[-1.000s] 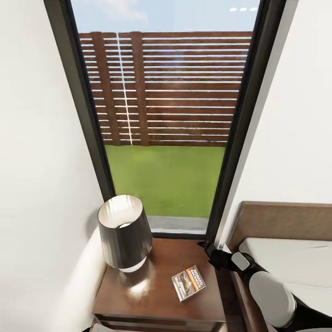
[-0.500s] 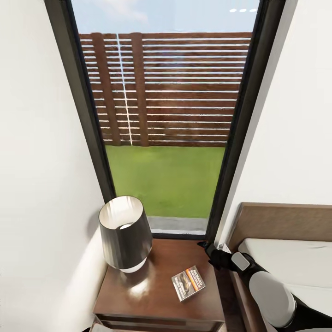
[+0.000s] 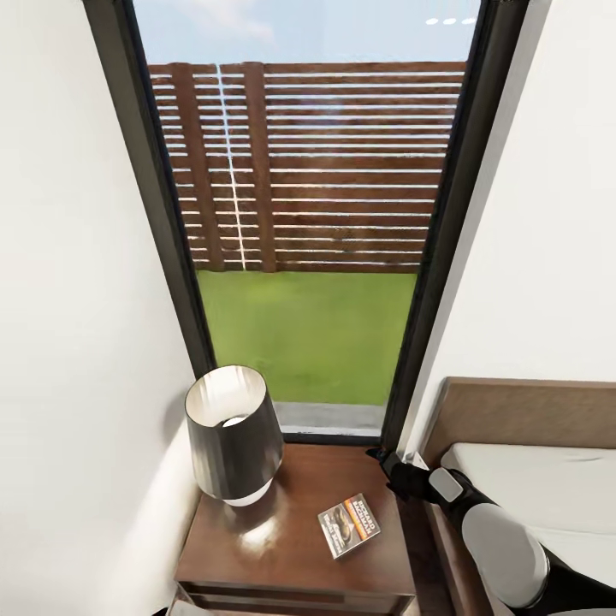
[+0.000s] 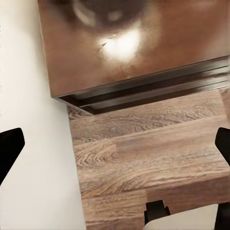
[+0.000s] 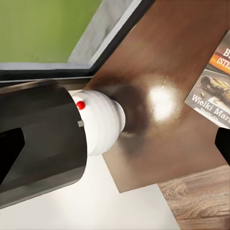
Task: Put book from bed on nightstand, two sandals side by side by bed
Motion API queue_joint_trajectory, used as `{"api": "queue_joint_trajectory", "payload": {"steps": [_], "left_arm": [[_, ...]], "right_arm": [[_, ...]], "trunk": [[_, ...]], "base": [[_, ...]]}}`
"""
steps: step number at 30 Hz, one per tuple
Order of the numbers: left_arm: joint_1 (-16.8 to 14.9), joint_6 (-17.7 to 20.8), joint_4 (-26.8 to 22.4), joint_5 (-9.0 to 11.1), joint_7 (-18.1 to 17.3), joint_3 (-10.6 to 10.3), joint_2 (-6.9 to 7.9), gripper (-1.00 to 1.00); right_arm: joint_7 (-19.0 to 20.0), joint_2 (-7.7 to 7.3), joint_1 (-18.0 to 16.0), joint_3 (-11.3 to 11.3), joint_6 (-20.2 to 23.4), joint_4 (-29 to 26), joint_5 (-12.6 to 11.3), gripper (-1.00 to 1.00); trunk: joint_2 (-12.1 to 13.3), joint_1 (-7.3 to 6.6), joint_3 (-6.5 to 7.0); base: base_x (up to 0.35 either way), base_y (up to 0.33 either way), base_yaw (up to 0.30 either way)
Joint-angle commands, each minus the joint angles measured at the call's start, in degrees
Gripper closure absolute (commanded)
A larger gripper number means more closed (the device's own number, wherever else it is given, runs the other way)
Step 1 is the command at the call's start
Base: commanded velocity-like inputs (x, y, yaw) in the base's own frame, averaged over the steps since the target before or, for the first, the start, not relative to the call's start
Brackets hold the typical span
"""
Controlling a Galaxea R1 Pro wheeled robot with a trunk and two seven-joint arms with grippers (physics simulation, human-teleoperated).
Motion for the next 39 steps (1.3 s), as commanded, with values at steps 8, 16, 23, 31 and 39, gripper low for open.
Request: {"api": "queue_joint_trajectory", "payload": {"steps": [8, 16, 23, 31, 39], "left_arm": [[-0.04, -0.17, 0.0, 0.54, 0.24, -0.5, 0.03, -1.0], [-0.04, -0.17, 0.0, 0.54, 0.24, -0.5, 0.03, -1.0], [-0.04, -0.17, 0.0, 0.54, 0.24, -0.5, 0.03, -1.0], [-0.04, -0.17, 0.01, 0.54, 0.24, -0.51, 0.03, -1.0], [-0.04, -0.17, 0.06, 0.54, 0.24, -0.5, 0.03, -1.0]], "right_arm": [[-0.08, 0.0, -0.02, 0.06, 0.35, -0.06, -0.57, -1.0], [-0.08, 0.0, -0.02, 0.04, 0.35, -0.06, -0.57, -1.0], [-0.08, 0.0, -0.02, 0.07, 0.35, -0.06, -0.57, -1.0], [-0.08, 0.01, -0.02, 0.07, 0.35, -0.05, -0.57, -1.0], [-0.08, 0.01, -0.02, 0.03, 0.35, -0.04, -0.57, -1.0]], "trunk": [[3.15, -1.75, 1.36], [6.36, -3.5, 2.79], [9.17, -5.04, 4.05], [11.98, -6.58, 5.31], [11.98, -6.58, 5.31]], "base": [[0.0, 0.0, 0.0], [0.0, 0.0, 0.0], [0.0, 0.0, 0.0], [0.0, 0.0, 0.0], [0.0, 0.0, 0.0]]}}
